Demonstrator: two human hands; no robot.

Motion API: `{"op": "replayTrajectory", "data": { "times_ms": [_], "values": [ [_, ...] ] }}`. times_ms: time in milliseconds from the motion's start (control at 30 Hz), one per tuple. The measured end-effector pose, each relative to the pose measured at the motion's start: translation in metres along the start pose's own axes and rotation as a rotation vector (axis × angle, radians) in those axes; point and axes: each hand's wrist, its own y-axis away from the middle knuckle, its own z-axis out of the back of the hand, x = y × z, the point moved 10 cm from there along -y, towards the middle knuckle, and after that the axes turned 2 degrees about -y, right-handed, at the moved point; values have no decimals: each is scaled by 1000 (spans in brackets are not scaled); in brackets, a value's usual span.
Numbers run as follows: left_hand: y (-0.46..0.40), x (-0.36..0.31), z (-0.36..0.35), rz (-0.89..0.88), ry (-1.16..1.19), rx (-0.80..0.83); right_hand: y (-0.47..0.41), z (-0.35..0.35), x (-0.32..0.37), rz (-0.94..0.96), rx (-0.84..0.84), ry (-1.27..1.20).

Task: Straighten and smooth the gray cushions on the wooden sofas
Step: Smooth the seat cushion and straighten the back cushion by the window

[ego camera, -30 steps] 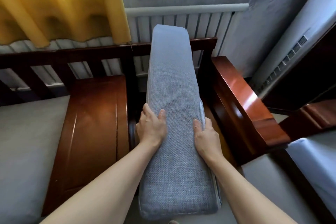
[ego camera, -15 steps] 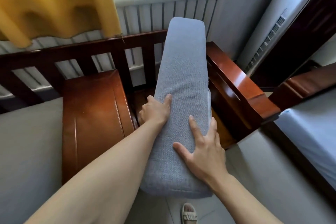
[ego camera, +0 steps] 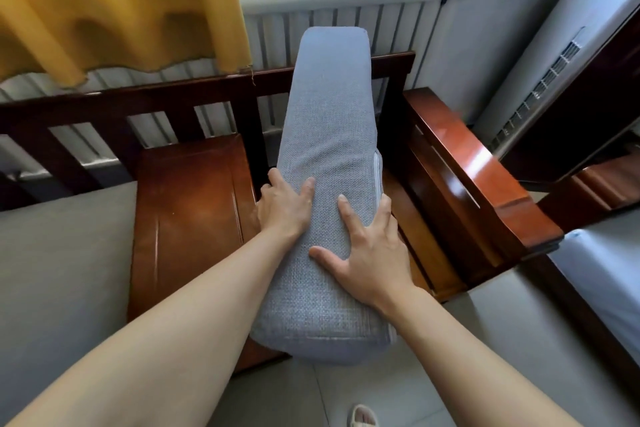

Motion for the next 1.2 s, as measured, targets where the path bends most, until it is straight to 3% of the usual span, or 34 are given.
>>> {"op": "replayTrajectory", "data": {
  "times_ms": [133, 233, 333, 567, 833, 1100, 1200],
  "values": [
    [-10, 23, 7, 19, -11, 30, 10, -10, 24, 122, 39, 8],
    [-13, 38, 12, 29, 6, 52, 44, -18, 50, 267, -49, 133],
    [-12, 44, 18, 42, 23, 45, 60, -34, 65, 370, -3, 277],
    [-12, 67, 24, 181, 97, 45, 40, -35, 69, 445, 52, 347],
    [-17, 61, 19, 169, 97, 3, 21, -30, 66, 511, 45, 418],
    [-25, 114, 40, 275, 6, 12, 27, -47, 113, 637, 14, 236],
    [-21, 121, 36, 296, 49, 16, 26, -37, 93, 472, -5, -63]
  ]
}}
